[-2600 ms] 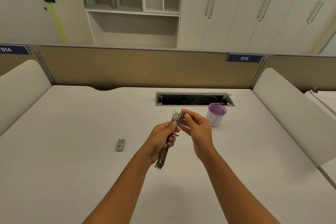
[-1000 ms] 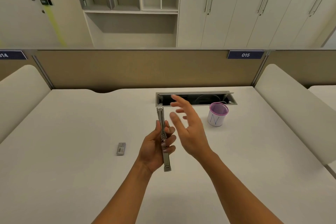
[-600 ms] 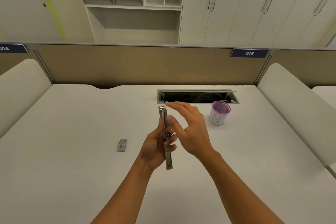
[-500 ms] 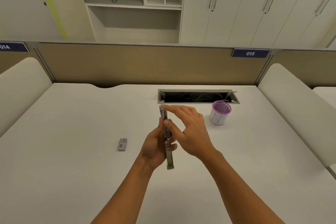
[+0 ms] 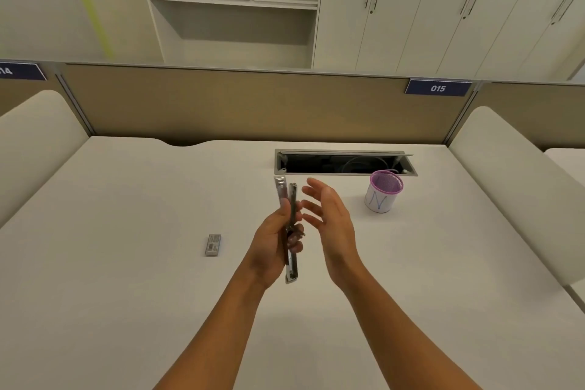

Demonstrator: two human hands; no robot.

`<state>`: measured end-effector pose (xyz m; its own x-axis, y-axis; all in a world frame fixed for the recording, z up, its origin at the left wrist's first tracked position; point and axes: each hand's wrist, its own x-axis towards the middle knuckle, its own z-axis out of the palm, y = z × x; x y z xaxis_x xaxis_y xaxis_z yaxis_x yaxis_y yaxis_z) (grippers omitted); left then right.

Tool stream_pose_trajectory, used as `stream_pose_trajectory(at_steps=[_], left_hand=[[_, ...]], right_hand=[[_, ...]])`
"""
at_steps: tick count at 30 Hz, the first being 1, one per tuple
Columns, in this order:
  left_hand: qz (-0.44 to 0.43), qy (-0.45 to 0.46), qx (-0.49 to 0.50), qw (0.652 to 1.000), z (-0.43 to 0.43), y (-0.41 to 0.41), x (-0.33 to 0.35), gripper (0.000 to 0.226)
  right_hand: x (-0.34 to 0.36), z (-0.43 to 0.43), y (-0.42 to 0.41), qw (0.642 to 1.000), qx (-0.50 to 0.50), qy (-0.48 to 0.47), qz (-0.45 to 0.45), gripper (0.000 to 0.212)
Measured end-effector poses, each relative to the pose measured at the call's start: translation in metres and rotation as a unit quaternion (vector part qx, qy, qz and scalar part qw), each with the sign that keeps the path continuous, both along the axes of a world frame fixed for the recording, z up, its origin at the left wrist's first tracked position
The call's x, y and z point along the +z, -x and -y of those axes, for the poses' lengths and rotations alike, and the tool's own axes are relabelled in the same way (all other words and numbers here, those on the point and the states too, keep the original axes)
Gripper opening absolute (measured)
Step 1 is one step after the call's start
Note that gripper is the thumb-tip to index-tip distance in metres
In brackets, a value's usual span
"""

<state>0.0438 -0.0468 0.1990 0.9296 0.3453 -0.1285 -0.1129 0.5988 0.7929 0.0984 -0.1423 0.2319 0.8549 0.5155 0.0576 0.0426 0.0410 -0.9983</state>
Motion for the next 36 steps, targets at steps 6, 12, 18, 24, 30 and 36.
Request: stream_pose_trajectory(at_steps=[6, 12, 18, 24, 30, 36], left_hand=[[-0.029, 0.015, 0.008, 0.999, 0.007, -0.001, -0.002, 0.04], [-0.02, 0.04, -0.014, 0.999, 0.002, -0.001, -0.007, 0.046], [0.005, 0.06, -0.044, 0.997, 0.003, 0.003, -0.009, 0.041], [0.008, 0.053, -0.044, 0.998, 0.005, 0.006, -0.007, 0.043], [-0.003, 0.061, -0.043, 0.997, 0.006, 0.008, -0.009, 0.045], [0.002, 0.105, -0.043, 0.994, 0.004, 0.006, -0.009, 0.039]], right_hand=[[-0.001, -0.003, 0.007, 0.998, 0.035, -0.004, 0.054, 0.046], [0.002, 0.001, 0.003, 0.985, 0.069, 0.023, 0.158, 0.041], [0.002, 0.004, -0.006, 0.947, 0.035, 0.145, 0.284, 0.054], [0.004, 0.006, -0.005, 0.917, 0.036, 0.195, 0.347, 0.059], [-0.001, 0.006, -0.002, 0.908, 0.068, 0.21, 0.356, 0.055], [-0.007, 0.004, 0.003, 0.992, 0.058, 0.047, 0.103, 0.045]])
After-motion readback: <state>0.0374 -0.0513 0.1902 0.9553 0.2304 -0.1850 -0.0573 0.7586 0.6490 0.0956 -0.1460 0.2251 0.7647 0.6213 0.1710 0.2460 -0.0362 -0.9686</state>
